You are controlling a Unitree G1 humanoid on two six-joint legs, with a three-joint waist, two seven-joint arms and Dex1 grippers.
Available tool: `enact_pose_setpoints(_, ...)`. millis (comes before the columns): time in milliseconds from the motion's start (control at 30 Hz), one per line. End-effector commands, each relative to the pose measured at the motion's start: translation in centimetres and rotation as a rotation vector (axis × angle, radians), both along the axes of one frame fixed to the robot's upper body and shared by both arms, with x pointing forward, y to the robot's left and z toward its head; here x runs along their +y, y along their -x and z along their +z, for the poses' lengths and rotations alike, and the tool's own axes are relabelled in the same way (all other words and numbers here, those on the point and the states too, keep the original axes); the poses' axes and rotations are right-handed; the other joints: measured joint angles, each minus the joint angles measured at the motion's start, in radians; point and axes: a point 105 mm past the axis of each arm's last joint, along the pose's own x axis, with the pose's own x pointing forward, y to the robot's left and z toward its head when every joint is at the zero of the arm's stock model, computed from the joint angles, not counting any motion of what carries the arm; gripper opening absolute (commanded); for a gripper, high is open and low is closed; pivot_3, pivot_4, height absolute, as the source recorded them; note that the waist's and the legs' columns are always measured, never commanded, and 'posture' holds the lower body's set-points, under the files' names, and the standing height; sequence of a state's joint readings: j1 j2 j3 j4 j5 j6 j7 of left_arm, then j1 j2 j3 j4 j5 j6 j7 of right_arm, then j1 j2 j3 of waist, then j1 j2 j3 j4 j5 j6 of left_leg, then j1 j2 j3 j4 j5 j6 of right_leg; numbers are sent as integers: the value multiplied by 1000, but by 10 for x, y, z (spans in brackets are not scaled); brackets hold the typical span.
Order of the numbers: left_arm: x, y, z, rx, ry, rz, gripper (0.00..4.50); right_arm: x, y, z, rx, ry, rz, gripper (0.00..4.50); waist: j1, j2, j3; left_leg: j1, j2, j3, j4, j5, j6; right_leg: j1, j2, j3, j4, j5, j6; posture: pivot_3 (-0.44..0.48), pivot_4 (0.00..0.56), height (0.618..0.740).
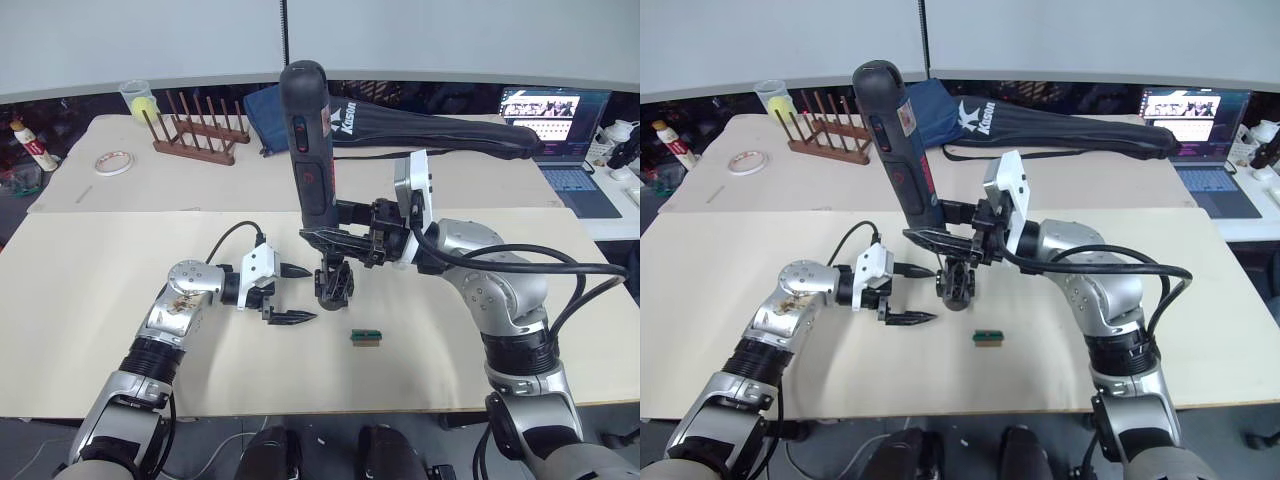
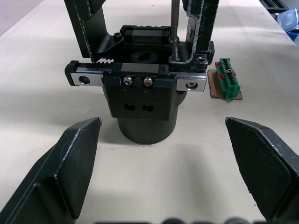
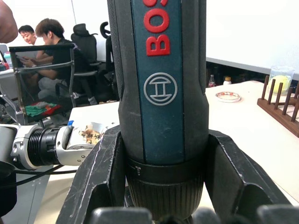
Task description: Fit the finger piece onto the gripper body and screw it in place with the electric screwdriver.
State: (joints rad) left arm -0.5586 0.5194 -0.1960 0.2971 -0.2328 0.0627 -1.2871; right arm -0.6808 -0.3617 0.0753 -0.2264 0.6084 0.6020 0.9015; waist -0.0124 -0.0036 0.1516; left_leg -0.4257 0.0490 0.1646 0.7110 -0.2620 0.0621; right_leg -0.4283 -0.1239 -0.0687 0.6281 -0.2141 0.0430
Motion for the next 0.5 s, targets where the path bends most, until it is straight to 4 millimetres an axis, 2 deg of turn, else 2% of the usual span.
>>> enact_pose_setpoints(33, -4, -2, 14, -58, 8, -20, 4500, 0, 9, 14, -83, -36, 21, 1946, 0, 0, 0, 0, 0, 0, 0, 0, 0, 0, 0, 0, 0, 0, 0, 0, 150, 740)
enact_pose_setpoints(500, -7, -8, 7, -47, 1, 3, 4500, -2, 9, 8, -73, -32, 25, 1946, 2, 0, 0, 0, 0, 0, 0, 0, 0, 0, 0, 0, 0, 0, 0, 0, 150, 740)
